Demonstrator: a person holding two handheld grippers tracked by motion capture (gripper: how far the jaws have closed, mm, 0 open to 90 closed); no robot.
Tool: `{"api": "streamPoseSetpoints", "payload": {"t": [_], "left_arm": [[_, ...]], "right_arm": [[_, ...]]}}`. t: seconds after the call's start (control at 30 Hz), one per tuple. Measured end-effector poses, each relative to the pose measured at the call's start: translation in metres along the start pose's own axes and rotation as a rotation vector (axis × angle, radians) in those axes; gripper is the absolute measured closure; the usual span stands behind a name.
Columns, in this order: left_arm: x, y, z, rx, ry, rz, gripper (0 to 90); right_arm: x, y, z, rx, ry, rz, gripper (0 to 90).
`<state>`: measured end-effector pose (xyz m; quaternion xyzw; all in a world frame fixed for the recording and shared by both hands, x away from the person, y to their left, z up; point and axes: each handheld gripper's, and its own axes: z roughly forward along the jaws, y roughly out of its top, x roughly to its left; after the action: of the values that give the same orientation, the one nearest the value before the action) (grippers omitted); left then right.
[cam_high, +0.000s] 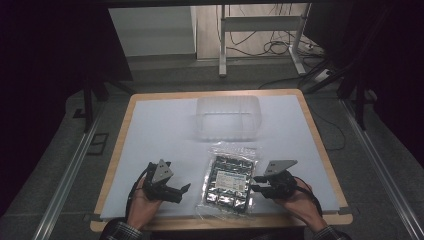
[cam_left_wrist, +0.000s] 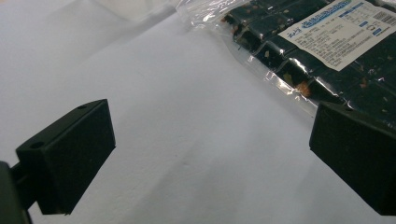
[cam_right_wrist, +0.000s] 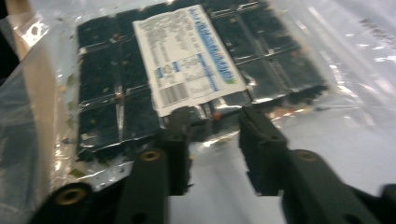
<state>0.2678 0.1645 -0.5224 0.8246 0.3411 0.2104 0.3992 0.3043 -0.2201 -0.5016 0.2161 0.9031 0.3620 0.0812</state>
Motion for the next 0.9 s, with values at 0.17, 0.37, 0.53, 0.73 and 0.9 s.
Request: {"api": "streamPoseSetpoints", "payload": {"t": [0.17, 0.37, 0.53, 0.73, 0.9], "left_arm": [[0.0, 0.0, 0.0, 0.0, 0.0, 0.005, 0.0], [-0.001, 0.0, 0.0, -0.001, 0.003, 0.008, 0.0], [-0.001, 0.0, 0.0, 0.001, 0.007, 0.01, 0.0], [-0.001, 0.0, 0.001, 0.009, 0.012, 0.019, 0.0], [-0.001, 0.0, 0.0, 0.002, 0.023, 0.014, 0.0]], "right_arm": [[0.003, -0.001, 0.003, 0.021, 0.063, -0.018, 85.6], [0.004, -0.003, 0.008, 0.046, 0.096, -0.035, 89.0], [0.007, -0.004, 0.014, 0.065, 0.114, -0.046, 89.0], [0.007, -0.004, 0.016, 0.067, 0.131, -0.029, 89.0], [0.012, 0.001, 0.021, 0.073, 0.142, -0.054, 89.1]]}}
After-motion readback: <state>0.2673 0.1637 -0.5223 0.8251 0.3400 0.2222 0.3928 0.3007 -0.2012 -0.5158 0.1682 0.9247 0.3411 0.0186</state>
